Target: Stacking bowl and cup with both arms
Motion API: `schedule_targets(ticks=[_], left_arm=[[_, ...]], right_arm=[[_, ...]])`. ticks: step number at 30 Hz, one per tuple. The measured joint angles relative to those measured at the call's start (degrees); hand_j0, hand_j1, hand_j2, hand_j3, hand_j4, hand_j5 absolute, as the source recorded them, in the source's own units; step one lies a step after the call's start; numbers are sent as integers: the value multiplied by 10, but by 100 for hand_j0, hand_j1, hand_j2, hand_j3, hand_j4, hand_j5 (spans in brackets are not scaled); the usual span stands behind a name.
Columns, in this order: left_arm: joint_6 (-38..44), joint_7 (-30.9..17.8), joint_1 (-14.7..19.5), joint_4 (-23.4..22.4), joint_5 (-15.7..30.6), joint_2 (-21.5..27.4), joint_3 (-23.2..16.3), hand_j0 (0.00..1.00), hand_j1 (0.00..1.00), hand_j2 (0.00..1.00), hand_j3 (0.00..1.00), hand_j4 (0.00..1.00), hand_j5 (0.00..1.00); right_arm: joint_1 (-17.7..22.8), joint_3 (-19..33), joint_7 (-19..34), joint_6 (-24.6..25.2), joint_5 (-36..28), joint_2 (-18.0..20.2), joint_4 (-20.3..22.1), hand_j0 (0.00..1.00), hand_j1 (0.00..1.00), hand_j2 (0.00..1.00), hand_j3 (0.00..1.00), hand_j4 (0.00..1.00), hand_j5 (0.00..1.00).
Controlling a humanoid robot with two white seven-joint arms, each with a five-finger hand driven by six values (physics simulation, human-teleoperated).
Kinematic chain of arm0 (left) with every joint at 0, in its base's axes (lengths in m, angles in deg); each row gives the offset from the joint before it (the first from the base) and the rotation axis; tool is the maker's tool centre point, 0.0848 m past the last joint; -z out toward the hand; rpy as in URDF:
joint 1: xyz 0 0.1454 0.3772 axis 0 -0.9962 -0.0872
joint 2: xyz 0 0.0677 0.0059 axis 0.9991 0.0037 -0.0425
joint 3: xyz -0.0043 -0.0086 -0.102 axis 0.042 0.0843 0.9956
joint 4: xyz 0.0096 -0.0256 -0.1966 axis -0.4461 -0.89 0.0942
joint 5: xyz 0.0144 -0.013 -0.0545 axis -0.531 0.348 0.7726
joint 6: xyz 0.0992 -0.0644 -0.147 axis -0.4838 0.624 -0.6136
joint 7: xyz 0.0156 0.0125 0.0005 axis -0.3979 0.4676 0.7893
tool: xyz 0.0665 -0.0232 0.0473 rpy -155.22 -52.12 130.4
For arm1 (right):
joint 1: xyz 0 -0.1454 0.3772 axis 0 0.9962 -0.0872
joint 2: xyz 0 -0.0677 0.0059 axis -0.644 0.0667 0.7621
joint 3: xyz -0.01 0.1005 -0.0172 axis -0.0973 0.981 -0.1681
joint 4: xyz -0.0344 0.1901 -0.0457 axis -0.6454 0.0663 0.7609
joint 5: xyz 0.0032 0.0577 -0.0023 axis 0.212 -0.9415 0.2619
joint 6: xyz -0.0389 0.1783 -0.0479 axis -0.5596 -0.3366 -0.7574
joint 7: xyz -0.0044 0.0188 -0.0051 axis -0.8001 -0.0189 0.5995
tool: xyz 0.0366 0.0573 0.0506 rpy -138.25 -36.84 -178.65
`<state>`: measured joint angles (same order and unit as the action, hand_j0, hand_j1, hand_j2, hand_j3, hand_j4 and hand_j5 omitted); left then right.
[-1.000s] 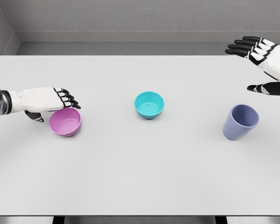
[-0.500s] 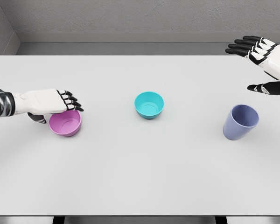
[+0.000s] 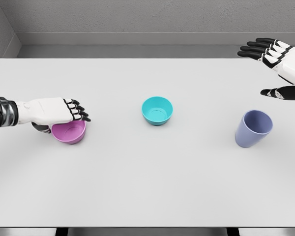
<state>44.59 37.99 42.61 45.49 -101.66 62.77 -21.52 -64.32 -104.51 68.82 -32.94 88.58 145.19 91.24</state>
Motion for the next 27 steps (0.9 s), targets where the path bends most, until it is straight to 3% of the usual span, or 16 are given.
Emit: schedule_targets(ticks=[27], left_arm=[[0,0,-10,21,2,8,0,100,100,100,100,100,100]], right_arm=[[0,0,0,0,0,0,1,100,100,100,100,100,100]])
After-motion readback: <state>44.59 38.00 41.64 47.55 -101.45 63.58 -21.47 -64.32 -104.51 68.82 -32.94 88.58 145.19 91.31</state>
